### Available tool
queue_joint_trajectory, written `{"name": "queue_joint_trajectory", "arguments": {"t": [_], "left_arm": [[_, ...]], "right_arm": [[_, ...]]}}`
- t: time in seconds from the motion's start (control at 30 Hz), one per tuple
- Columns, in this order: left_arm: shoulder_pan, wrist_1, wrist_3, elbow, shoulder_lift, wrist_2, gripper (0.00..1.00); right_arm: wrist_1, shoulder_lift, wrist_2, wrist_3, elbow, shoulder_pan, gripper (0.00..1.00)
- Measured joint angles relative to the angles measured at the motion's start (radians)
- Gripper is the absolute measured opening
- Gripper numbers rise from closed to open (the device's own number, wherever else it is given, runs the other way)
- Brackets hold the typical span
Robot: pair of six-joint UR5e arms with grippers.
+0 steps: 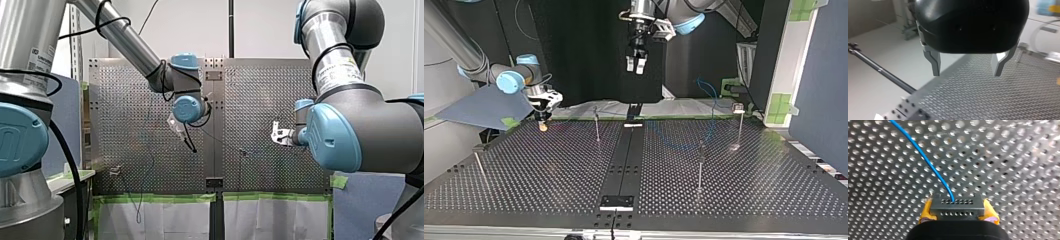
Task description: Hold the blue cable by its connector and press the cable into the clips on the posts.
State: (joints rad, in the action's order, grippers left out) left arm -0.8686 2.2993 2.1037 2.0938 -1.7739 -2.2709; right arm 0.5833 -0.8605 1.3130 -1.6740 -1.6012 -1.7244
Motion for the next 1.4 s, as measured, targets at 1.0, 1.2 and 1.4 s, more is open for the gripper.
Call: {"name": "queue_joint_trajectory", "arguments": {"t": [1.0, 1.2, 1.4], "left_arm": [[0.022, 0.011, -0.063, 0.201, -0.057, 0.0, 1.0], [0.022, 0.011, -0.064, 0.201, -0.057, 0.0, 1.0], [0.021, 0.011, -0.064, 0.201, -0.057, 0.0, 1.0]], "right_arm": [[-0.045, -0.185, -0.001, -0.012, -0.001, 0.035, 0.0], [-0.045, -0.185, -0.001, -0.012, -0.001, 0.035, 0.0], [-0.045, -0.185, -0.001, -0.012, -0.001, 0.035, 0.0]]}}
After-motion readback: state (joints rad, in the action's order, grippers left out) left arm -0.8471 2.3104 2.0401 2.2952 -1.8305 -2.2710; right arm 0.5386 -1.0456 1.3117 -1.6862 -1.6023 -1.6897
